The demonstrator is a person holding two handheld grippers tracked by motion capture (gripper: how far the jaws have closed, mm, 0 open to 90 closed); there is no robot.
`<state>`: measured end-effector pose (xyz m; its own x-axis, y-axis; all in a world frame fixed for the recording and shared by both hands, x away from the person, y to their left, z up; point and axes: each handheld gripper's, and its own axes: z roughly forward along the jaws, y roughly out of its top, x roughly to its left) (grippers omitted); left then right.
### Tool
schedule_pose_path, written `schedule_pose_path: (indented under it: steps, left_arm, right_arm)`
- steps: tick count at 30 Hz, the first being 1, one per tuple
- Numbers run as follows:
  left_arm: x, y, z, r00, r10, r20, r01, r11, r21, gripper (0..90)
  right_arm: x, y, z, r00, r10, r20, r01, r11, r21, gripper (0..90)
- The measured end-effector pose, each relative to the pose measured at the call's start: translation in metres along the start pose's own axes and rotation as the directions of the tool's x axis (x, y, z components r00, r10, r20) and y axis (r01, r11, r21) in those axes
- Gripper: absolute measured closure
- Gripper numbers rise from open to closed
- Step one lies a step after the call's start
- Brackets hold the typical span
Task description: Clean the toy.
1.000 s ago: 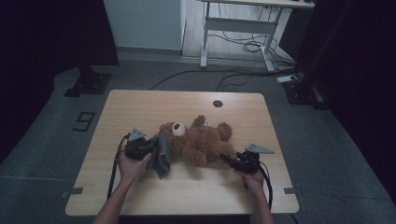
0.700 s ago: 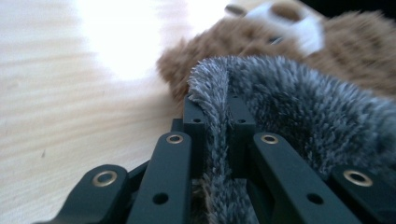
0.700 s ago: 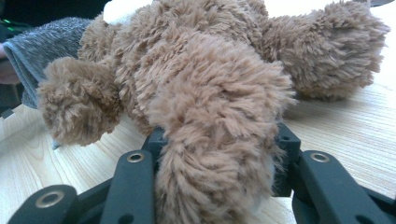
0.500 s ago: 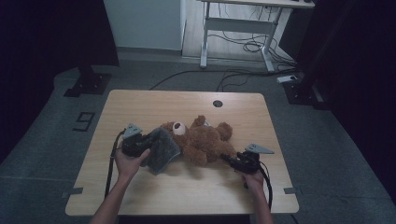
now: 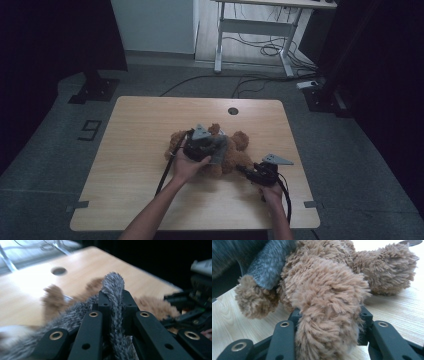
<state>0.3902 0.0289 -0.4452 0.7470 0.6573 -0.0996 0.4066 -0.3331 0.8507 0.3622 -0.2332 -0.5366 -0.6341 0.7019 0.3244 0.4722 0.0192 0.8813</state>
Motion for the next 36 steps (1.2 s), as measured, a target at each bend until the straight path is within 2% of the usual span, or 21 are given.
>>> schedule_pose_path:
  steps: [5,8,10,18,21,26,28,31,33,36]
  left_arm:
    - [-0.008,-0.014,0.015,0.9994,0.002,0.034,-0.003,0.9993,0.038,81.7]
    - [-0.012,-0.019,0.014,0.9988,0.015,0.047,-0.017,0.9986,0.051,82.0]
    - [-0.014,-0.025,0.012,0.9975,0.008,0.07,-0.012,0.998,0.063,82.3]
    - [-0.016,-0.04,0.01,0.9938,-0.003,0.111,-0.008,0.9955,0.095,82.5]
    - [-0.018,-0.047,0.012,0.9933,0.0,0.116,-0.014,0.9925,0.121,82.5]
    - [-0.023,-0.063,0.018,0.9938,0.018,0.11,-0.037,0.9832,0.179,82.4]
    - [-0.024,-0.066,0.017,0.9937,0.018,0.11,-0.037,0.9846,0.171,82.3]
    - [-0.026,-0.06,0.008,0.9935,0.019,0.113,-0.033,0.9915,0.126,82.1]
    - [-0.026,-0.049,0.001,0.9941,0.022,0.107,-0.03,0.9962,0.081,82.2]
    - [-0.025,-0.032,-0.008,0.9955,0.031,0.089,-0.033,0.9991,0.026,82.1]
  right_arm:
    - [0.0,0.0,0.0,1.0,0.004,0.002,-0.004,1.0,0.002,56.4]
    - [-0.001,0.0,0.0,1.0,0.008,0.003,-0.008,1.0,0.004,56.5]
    - [0.0,0.0,0.0,1.0,0.007,0.0,-0.007,1.0,0.006,56.5]
    - [-0.001,0.0,0.0,1.0,0.007,-0.001,-0.007,1.0,0.015,56.5]
    - [-0.002,0.0,0.0,0.9999,0.01,-0.003,-0.01,1.0,0.016,56.4]
    - [-0.002,0.0,0.0,0.9999,0.01,-0.006,-0.01,1.0,0.01,56.4]
    - [-0.002,0.0,-0.001,0.9999,0.009,-0.009,-0.009,1.0,0.011,56.5]
    - [-0.002,0.0,0.0,0.9999,0.01,-0.011,-0.01,1.0,0.008,56.4]
    - [-0.002,0.0,0.0,0.9999,0.012,-0.012,-0.011,1.0,0.005,56.5]
    - [-0.001,0.0,0.0,0.9999,0.012,-0.012,-0.012,1.0,0.006,56.4]
